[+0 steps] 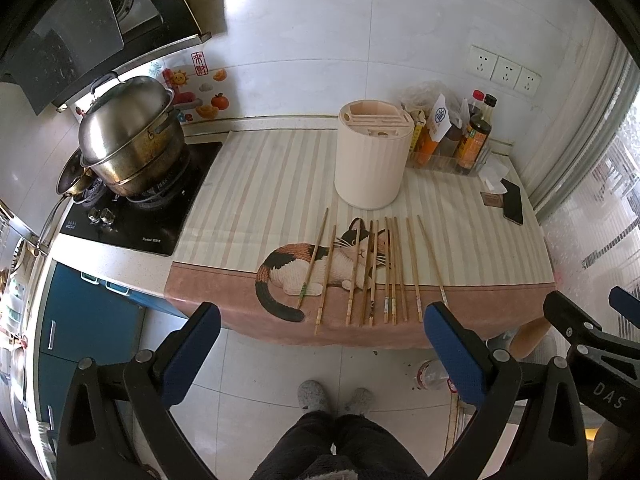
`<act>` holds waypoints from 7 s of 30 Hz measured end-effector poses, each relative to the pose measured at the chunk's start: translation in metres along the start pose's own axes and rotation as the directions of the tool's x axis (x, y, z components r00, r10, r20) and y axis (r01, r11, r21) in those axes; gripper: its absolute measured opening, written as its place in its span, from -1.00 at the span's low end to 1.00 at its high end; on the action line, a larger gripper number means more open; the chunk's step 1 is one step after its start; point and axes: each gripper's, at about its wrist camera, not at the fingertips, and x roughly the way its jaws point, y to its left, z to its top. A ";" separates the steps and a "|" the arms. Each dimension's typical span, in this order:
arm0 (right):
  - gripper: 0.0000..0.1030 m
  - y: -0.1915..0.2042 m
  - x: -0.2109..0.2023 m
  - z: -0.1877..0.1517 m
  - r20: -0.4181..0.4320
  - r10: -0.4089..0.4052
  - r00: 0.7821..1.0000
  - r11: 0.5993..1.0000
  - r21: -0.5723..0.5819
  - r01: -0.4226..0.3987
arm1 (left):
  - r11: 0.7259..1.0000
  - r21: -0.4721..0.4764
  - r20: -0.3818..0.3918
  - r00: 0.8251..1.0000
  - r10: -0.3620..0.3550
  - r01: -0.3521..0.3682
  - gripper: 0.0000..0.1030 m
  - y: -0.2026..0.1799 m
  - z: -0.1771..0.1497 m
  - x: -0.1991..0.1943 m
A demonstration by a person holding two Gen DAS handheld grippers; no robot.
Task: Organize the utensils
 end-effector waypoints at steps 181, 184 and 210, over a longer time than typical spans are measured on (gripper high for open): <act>-0.30 0.030 0.263 0.283 0.260 0.458 0.850 0.882 -0.015 -0.471 | 0.985 -0.106 0.269 0.957 -0.106 0.139 0.66 0.003 0.283 0.219; -0.15 0.020 0.249 0.278 0.280 0.452 0.847 0.883 -0.001 -0.470 | 0.991 -0.100 0.259 0.964 -0.065 0.094 0.76 0.011 0.276 0.209; -0.20 0.010 0.383 0.069 -0.256 0.273 0.927 0.959 0.149 -0.242 | 0.995 0.008 -0.452 0.888 -0.082 0.097 -0.02 -0.009 0.024 0.410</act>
